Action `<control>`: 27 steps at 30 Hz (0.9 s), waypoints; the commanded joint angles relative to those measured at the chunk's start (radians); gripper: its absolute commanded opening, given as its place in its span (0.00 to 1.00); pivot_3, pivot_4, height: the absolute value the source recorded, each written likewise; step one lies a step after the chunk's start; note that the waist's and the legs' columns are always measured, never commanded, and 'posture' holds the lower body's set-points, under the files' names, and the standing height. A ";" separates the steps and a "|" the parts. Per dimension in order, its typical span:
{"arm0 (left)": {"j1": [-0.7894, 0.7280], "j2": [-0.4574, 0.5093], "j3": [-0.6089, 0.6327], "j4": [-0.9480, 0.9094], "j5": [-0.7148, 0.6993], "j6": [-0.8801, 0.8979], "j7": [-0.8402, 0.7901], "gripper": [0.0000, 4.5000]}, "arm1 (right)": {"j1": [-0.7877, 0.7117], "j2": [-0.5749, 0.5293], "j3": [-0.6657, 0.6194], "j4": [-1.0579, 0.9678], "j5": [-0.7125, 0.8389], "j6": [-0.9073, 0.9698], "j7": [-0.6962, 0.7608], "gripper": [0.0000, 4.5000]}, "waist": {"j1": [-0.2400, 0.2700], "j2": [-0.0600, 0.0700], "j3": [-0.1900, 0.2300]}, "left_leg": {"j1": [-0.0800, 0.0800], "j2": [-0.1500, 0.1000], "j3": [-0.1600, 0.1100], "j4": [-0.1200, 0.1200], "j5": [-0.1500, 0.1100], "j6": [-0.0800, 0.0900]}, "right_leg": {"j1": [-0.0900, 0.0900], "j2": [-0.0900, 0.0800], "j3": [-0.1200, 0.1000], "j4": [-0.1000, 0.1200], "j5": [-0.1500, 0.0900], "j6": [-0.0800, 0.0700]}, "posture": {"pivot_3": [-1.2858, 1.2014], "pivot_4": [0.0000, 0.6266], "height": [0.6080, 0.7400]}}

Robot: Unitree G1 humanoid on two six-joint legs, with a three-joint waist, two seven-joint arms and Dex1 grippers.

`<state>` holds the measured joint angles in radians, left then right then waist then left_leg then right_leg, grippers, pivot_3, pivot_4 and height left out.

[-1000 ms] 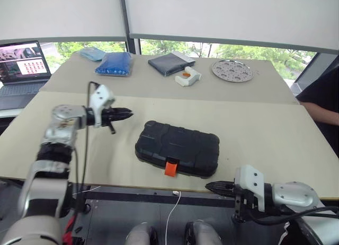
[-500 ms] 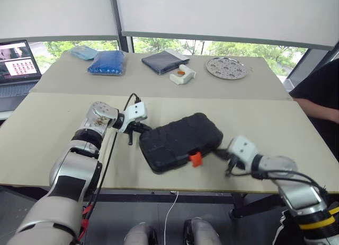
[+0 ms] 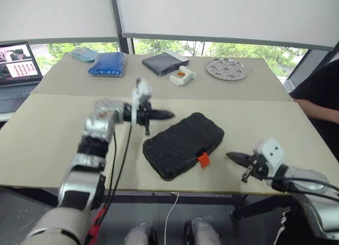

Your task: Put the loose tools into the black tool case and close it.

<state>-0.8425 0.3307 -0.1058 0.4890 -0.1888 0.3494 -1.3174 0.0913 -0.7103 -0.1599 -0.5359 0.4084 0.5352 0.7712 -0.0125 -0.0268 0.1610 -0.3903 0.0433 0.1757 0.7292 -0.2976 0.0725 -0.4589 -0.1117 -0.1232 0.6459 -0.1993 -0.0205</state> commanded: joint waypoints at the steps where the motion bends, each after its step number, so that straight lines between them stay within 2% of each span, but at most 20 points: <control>1: 0.032 -0.040 -0.064 -0.044 0.066 -0.035 0.121 0.00 | -0.008 0.014 0.047 -0.076 0.046 0.007 0.020 0.00 | 0.002 -0.001 0.000 | 0.000 0.000 -0.001 0.000 0.000 0.000 | 0.000 0.000 0.000 0.000 0.001 0.000 | 0.52 0.24 0.84; 6: 0.105 -0.023 -0.143 0.004 0.154 -0.146 0.180 0.00 | -0.108 0.058 0.117 -0.019 0.008 0.021 -0.046 0.00 | 0.007 0.004 -0.003 | 0.005 0.000 -0.004 0.000 -0.003 0.005 | 0.005 -0.001 0.000 0.000 0.004 -0.001 | 0.52 0.24 0.84; 12: 0.109 -0.013 -0.135 0.002 0.137 -0.156 0.191 0.00 | -0.163 0.069 0.185 0.038 -0.035 0.027 -0.070 0.00 | 0.010 0.010 -0.013 | 0.005 0.001 -0.005 0.000 -0.002 0.004 | 0.005 -0.001 0.000 0.000 0.003 -0.004 | 0.52 0.24 0.84; 20: 0.104 -0.007 -0.148 -0.029 0.131 -0.167 0.180 0.00 | -0.201 0.095 0.251 0.129 -0.100 0.013 -0.093 0.00 | 0.000 0.009 -0.015 | 0.005 0.001 -0.005 -0.001 -0.002 0.004 | 0.004 0.000 0.000 0.000 0.003 -0.005 | 0.52 0.24 0.84; 23: 0.099 -0.005 -0.152 -0.032 0.132 -0.172 0.177 0.00 | -0.202 0.108 0.253 0.137 -0.110 0.000 -0.098 0.00 | 0.000 0.010 -0.016 | 0.005 0.002 -0.005 -0.001 -0.002 0.005 | 0.004 0.000 0.000 0.000 0.003 -0.004 | 0.52 0.24 0.84; 27: 0.095 0.001 -0.157 -0.032 0.136 -0.182 0.171 0.00 | -0.180 0.097 0.157 0.025 0.025 0.069 -0.048 0.00 | 0.002 0.010 -0.016 | 0.003 0.002 -0.005 -0.001 -0.001 0.002 | 0.003 0.000 0.000 0.000 0.003 -0.005 | 0.52 0.24 0.84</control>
<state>-0.7723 0.3204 -0.2278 0.4266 -0.0804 0.1583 -1.1397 -0.0808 -0.6007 0.0750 -0.3943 0.3413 0.5949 0.6914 -0.0105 -0.0170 0.1454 -0.3886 0.0451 0.1707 0.7282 -0.2978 0.0734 -0.4567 -0.1120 -0.1230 0.6457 -0.1964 -0.0256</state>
